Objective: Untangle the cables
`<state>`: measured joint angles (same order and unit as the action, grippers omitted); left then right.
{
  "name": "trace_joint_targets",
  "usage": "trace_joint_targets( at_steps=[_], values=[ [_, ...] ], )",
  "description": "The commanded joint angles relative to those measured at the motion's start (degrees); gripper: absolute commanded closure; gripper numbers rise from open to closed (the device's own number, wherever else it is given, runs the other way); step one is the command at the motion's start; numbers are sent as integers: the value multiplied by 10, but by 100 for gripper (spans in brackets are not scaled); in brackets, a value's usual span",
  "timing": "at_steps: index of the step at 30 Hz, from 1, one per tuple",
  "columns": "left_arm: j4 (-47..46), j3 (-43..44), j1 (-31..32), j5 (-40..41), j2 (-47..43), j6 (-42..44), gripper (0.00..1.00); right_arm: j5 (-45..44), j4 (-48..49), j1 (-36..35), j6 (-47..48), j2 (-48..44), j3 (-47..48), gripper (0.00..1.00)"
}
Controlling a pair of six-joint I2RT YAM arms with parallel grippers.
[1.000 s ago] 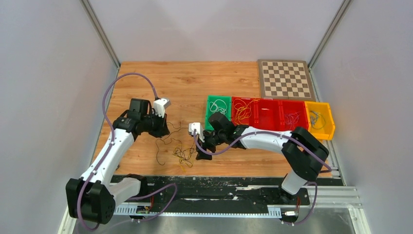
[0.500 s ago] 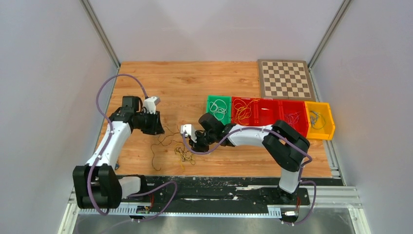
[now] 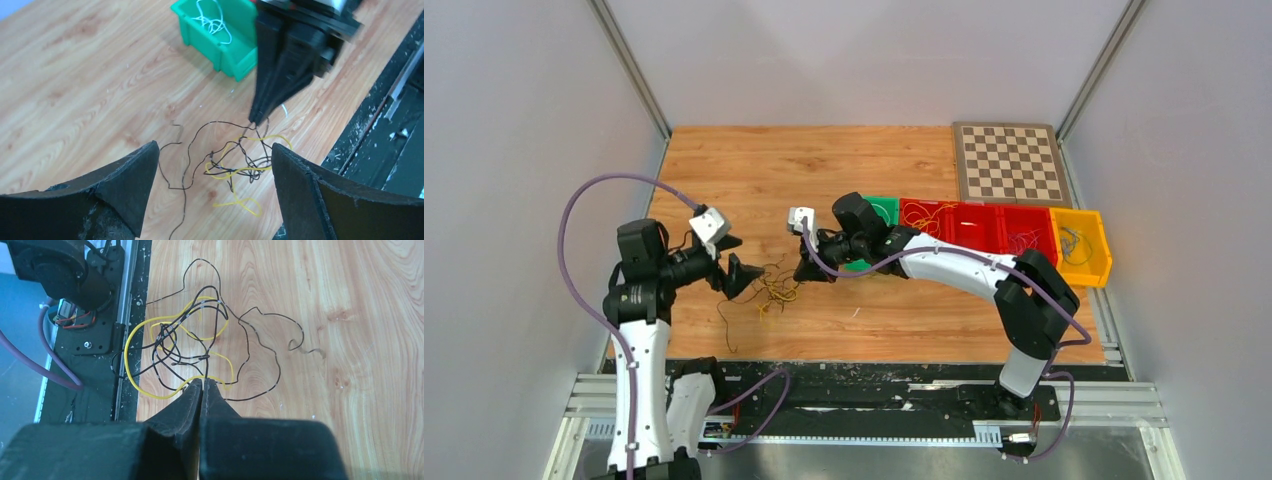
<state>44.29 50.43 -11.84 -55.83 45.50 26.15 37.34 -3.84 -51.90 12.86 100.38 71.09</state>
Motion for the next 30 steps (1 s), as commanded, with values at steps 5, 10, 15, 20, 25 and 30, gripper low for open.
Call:
trace_joint_targets(
  at_steps=[5, 10, 15, 20, 25, 30],
  values=[
    [-50, -63, 90, 4, 19, 28, 12, 50, 6, 6, -54, -30, 51, 100],
    [-98, -98, 173, 75, 75, 29, 9, 40, 3, 6, -51, -50, 70, 100],
    [-59, -92, 166, 173, 135, 50, 52, -3, -26, 16, -7, -98, 57, 100],
    [2, -91, 71, 155, 143, 113, 87, -25, -80, 57, 21, -145, 22, 100],
    [41, -87, 34, 157, 142, 172, 100, -26, -114, 94, 32, -185, 7, 100],
    [44, -81, 27, 166, 139, 187, 100, -41, -148, 125, 48, -221, 23, 100]
  ],
)
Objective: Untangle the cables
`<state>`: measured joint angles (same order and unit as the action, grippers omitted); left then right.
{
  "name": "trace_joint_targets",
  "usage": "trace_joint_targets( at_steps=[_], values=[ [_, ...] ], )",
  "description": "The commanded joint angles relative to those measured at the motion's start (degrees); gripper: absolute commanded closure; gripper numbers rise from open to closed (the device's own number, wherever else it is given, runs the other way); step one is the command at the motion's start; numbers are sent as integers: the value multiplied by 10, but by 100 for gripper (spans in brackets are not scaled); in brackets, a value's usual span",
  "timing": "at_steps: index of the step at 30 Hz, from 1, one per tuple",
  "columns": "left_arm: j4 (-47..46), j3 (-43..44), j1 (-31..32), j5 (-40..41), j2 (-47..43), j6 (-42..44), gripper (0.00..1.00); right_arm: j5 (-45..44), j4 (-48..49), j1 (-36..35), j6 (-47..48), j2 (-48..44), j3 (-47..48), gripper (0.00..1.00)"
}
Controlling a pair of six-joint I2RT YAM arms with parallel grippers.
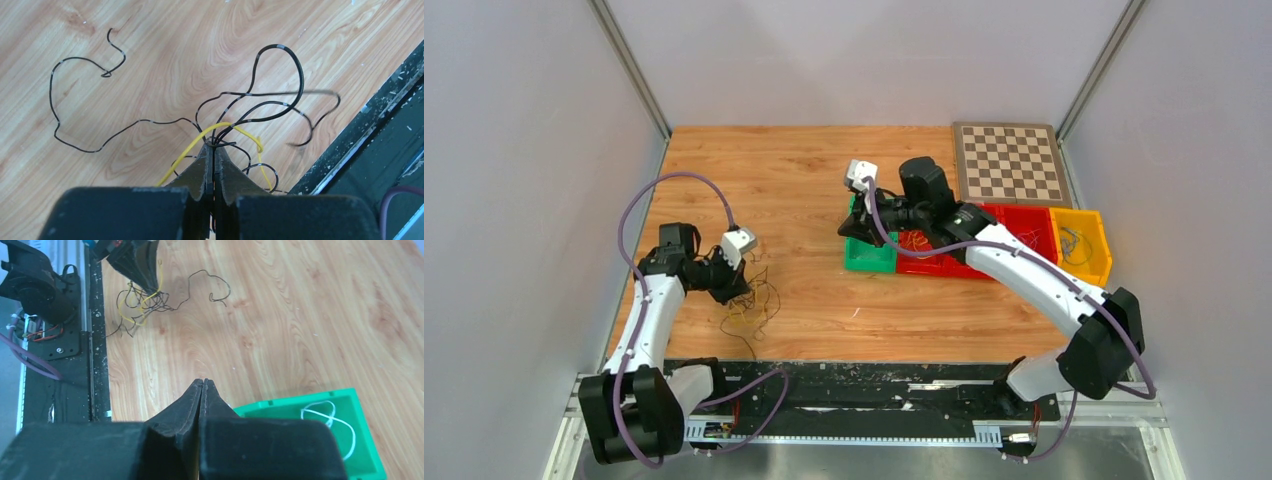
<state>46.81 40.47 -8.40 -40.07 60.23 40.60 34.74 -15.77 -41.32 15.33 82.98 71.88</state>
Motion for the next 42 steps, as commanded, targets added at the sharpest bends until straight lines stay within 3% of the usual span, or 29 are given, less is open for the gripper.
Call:
trace_joint_targets(
  at_steps=[1, 4, 5, 7, 8, 11, 15, 22, 24, 26, 28, 29, 37, 42],
  values=[
    [18, 19, -10, 11, -5, 45, 100, -15, -38, 30, 28, -53, 22, 100],
    [26, 35, -15, -18, 3, 59, 100, 21, -96, 44, 49, -50, 48, 100],
    [39, 42, -15, -33, 5, 61, 100, 46, -108, 45, 43, -44, 54, 94],
    [51, 65, -15, -82, 5, 48, 100, 89, -100, 41, 2, -29, 49, 53],
    [50, 78, -15, -109, 5, 25, 100, 100, -78, 36, -31, -24, 39, 42],
    [45, 102, -10, -145, 4, -23, 100, 99, -8, 6, -86, -10, 7, 21],
    [19, 115, 7, -149, -6, -81, 100, 92, 49, -43, -138, 60, 36, 10],
    [-33, 110, 23, -146, -30, -168, 100, 68, 100, -112, -209, 198, 146, 0],
    [-42, 109, 24, -144, -39, -183, 100, 32, 98, -117, -199, 223, 154, 8],
    [-44, 109, 23, -139, -47, -193, 100, -18, 86, -116, -186, 235, 157, 40],
    [-42, 108, 21, -120, -51, -200, 100, -49, 71, -110, -171, 226, 156, 81],
    [-36, 104, 17, -107, -50, -198, 100, -53, 59, -108, -162, 213, 160, 97],
    [-12, 67, -29, -5, 7, -72, 100, -131, 29, -118, -38, 79, 196, 100],
    [-22, 89, -31, 16, 89, -79, 94, -187, 29, -118, -12, 52, 252, 100]
  ],
)
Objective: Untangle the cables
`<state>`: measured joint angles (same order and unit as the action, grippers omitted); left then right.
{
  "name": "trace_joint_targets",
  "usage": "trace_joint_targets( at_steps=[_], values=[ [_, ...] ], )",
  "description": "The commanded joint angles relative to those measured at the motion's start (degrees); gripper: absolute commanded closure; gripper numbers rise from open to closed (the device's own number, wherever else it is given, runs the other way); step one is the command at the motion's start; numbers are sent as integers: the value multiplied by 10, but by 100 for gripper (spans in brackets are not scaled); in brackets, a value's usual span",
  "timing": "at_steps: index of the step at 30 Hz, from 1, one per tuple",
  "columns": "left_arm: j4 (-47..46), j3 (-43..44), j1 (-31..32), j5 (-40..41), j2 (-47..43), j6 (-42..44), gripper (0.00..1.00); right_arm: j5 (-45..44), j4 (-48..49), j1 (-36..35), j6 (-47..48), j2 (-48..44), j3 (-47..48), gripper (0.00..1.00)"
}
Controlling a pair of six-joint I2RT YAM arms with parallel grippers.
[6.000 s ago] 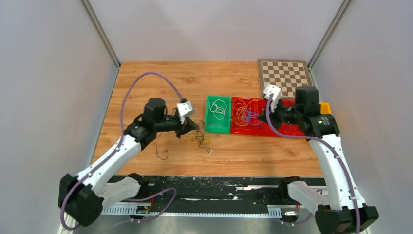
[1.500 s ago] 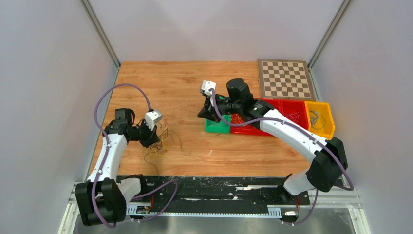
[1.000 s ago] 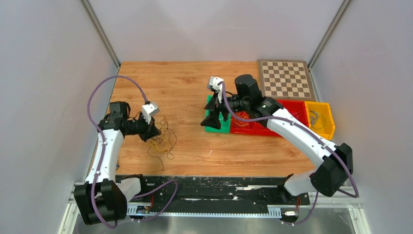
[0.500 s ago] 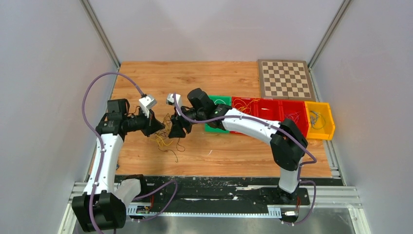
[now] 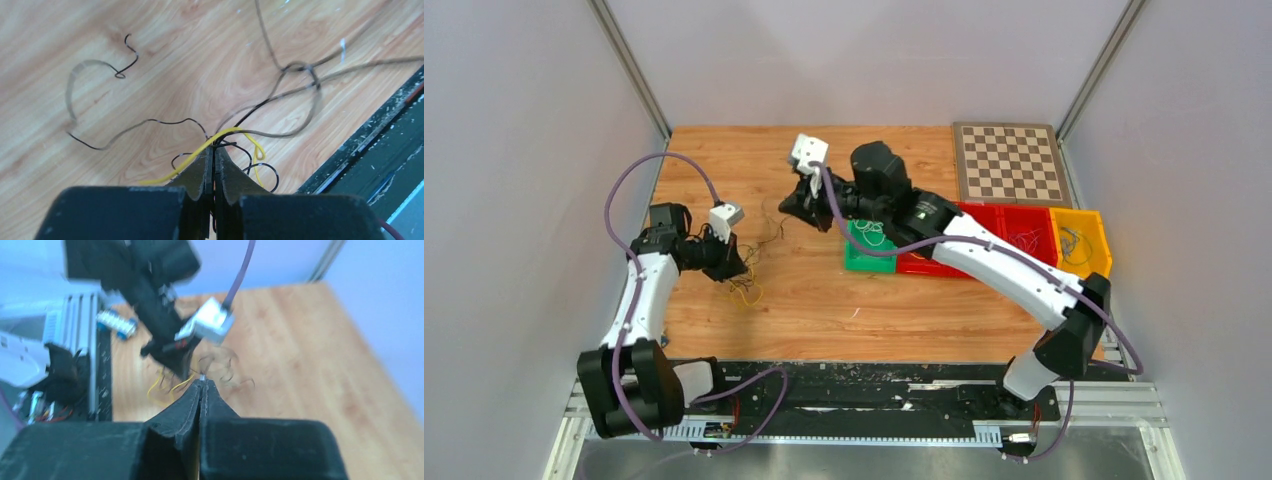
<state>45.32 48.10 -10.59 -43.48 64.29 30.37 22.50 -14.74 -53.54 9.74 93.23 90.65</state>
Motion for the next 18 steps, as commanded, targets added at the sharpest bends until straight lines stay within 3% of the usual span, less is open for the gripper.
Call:
trace_joint_targets(
  at_steps=[1, 13, 18],
  values=[
    [-8, 17, -10, 50, 70, 21, 94, -71, 19, 5, 46, -54, 81, 100],
    [-37, 23, -37, 98, 178, 0, 74, -157, 11, 19, 103, -101, 193, 100],
    [-44, 21, -50, 111, 208, -3, 73, -195, 12, 20, 117, -104, 250, 100]
  ],
)
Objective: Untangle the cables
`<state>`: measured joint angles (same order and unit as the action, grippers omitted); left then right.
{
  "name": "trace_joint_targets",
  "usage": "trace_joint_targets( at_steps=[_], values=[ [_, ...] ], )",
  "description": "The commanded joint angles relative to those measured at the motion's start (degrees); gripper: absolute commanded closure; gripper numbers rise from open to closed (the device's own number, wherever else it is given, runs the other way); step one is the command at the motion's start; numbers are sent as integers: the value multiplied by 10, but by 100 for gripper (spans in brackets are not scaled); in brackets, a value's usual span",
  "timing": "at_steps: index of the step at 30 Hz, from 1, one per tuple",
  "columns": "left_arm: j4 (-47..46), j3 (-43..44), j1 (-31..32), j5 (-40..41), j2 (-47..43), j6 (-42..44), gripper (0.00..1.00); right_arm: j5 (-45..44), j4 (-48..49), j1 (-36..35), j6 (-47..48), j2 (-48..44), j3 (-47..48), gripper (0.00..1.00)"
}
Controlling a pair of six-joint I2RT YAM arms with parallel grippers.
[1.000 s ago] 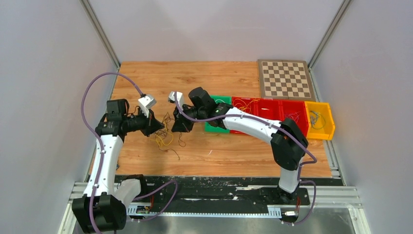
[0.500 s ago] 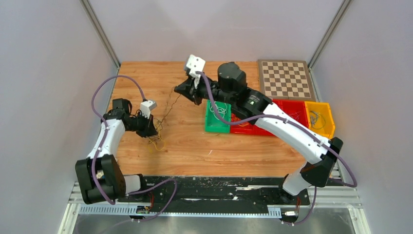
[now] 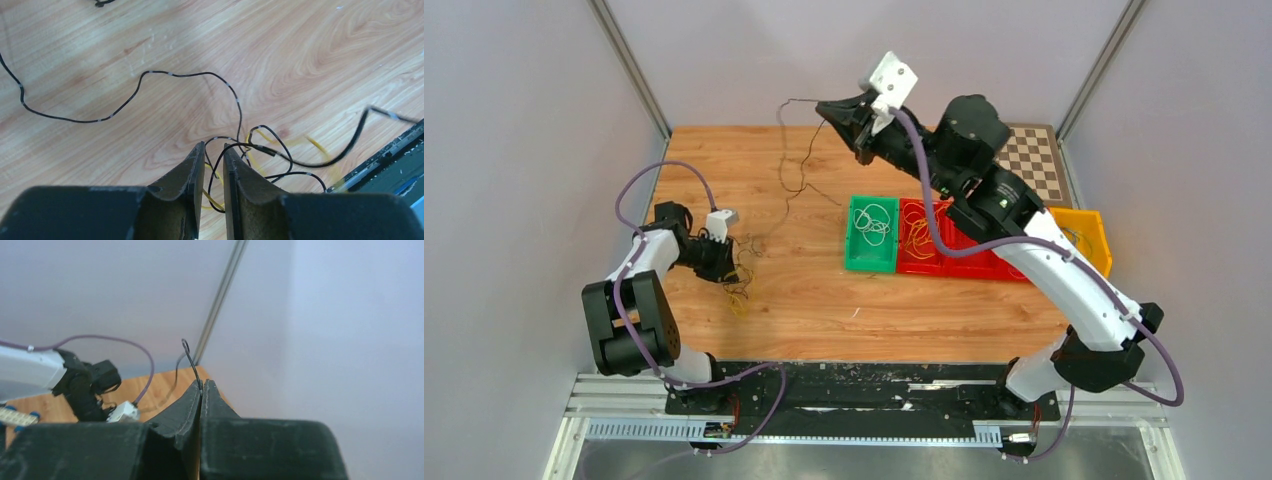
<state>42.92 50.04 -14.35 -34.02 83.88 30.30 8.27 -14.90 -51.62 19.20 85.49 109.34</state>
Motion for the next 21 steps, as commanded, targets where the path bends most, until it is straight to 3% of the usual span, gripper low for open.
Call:
trace_joint_targets(
  at_steps=[1, 5, 10, 13, 15, 17, 21],
  values=[
    [-26, 2, -12, 26, 15, -5, 73, -60, 13, 2, 26, -25, 76, 100],
    [-34, 6, -18, 57, 27, -6, 76, -82, 14, 10, 78, -30, 103, 100],
    [-60, 5, -26, 108, 37, -16, 94, -122, 11, 64, 99, -51, 126, 100],
    [-62, 12, -27, 133, 54, -20, 98, -134, 11, 94, 118, -64, 132, 100],
    [-57, 22, -27, 145, 67, -19, 89, -139, 11, 117, 118, -74, 125, 100],
    [-55, 31, -27, 156, 80, -16, 71, -140, 11, 146, 109, -86, 116, 100],
    [-54, 38, -29, 163, 94, -7, 62, -134, 7, 204, 74, -114, 94, 100]
  ],
)
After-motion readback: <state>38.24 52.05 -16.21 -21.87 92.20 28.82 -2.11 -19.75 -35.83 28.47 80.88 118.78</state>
